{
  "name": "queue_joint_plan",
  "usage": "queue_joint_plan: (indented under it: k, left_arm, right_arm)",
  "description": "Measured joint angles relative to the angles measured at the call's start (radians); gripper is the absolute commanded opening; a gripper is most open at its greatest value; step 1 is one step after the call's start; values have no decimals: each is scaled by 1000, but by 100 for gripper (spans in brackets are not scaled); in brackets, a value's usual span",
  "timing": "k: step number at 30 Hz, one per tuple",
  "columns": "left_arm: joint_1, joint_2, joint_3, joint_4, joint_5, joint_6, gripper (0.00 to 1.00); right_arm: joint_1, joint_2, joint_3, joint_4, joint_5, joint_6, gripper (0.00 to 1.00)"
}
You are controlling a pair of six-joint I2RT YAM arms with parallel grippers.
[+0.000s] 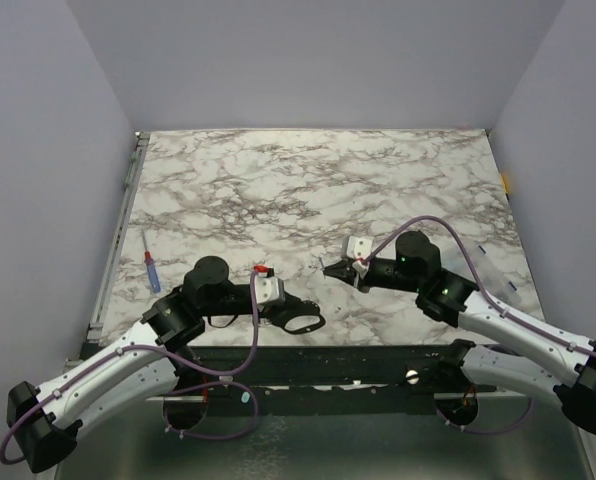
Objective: Put the keys on the keyring
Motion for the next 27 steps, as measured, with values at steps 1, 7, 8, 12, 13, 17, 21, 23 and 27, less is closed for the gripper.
queue_joint_plan:
  k: [1,7,8,12,13,17,21,23,27]
  left_arm:
    - [0,0,0,0,3,-1,0]
    - [0,29,16,10,8,-39,0]
    - [0,36,20,14,8,-50,0]
    - [0,70,36,33,18,-87,0]
    - [0,77,40,35,20,-94,0]
    - [0,85,48,39,23,-109,0]
    - [0,76,53,42,21,-116,0]
    - [0,66,53,43,20,-114,0]
    - [0,58,53,45,16,-80,0]
  right_arm:
    - [0,-8,5,-8,-2,-6,1]
    - [0,-35,7,-18,2,-20,1]
    - [0,-31,14,-35,4,-25,1]
    - [0,-19,48,-94,0,-34,1]
    - [0,-22,52,-96,-8,-34,1]
    - [0,-31,63,-122,-60,-39,1]
    - [0,-23,97,-189,-120,-60,1]
    - [0,-14,118,-218,-146,-72,1]
    - [0,7,158,-279,-186,-110,1]
